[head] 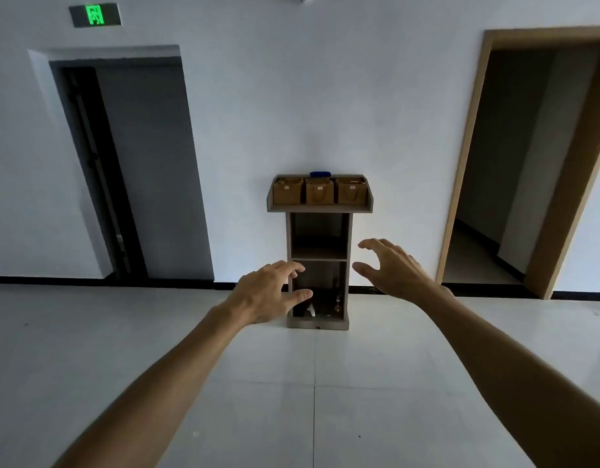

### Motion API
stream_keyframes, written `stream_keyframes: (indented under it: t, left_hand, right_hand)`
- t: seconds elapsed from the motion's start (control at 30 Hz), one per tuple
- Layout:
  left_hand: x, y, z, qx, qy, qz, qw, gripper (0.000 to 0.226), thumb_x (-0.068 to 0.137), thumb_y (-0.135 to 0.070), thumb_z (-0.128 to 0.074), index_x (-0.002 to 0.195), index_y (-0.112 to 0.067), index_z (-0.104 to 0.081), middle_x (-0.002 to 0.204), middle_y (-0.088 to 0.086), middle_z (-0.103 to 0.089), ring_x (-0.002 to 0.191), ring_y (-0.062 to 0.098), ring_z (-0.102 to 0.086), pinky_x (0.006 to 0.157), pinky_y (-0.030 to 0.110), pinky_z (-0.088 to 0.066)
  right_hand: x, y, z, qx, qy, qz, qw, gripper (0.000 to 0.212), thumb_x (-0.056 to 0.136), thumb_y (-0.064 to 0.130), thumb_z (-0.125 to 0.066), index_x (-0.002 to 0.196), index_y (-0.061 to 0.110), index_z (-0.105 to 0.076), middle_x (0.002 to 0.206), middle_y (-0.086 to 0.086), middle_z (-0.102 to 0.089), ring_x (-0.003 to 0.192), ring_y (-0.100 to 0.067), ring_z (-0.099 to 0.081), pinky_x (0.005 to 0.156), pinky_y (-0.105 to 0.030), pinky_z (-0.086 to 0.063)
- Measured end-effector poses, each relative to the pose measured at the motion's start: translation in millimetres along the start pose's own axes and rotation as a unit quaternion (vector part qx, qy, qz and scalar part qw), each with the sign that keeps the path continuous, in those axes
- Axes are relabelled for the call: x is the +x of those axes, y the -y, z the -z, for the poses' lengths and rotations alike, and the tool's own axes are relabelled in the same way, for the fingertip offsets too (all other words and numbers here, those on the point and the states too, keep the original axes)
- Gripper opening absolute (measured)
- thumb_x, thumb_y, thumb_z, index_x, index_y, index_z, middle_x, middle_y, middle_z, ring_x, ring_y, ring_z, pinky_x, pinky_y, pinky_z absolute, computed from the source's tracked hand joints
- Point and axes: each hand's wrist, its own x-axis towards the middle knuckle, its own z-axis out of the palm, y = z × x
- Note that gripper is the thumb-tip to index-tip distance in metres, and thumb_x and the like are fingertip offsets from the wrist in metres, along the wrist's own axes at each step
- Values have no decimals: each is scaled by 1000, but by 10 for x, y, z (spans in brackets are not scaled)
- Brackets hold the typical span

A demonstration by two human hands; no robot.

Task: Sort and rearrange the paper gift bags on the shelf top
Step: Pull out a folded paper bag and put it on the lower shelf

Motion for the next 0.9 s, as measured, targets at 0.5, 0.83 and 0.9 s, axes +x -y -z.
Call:
stream_keyframes:
  t: [0.5, 0.83, 0.9]
  left_hand:
    - [1680, 1251, -303, -18, -5, -32, 999, 51, 90, -57, -54, 135, -34, -45, 131, -13, -55, 113, 11, -57, 89, 32, -46]
    - [2759, 2056, -472, -40, -16, -44, 998, 49, 90, -54, -57, 133, -33, -48, 125, -13, -59, 104, 6, -57, 79, 23, -44]
    - [2999, 2178, -555, -41, -18, -47, 998, 48, 90, -54, -57, 132, -33, -48, 125, -14, -59, 104, 6, -57, 79, 24, -45]
  right_hand:
    - [1769, -223, -682, -1, -12, -15, 1000, 55, 94, 44, -57, 140, 19, -43, 145, -5, -48, 128, -26, -48, 102, -44, -44]
    - [2904, -515, -1088, 0, -28, -27, 999, 54, 93, 45, -56, 139, 19, -44, 143, -6, -49, 127, -26, -49, 102, -47, -45]
    - [3145, -619, -1170, -3, -28, -29, 999, 54, 93, 45, -56, 139, 18, -44, 144, -6, -49, 127, -26, -49, 102, -48, -44]
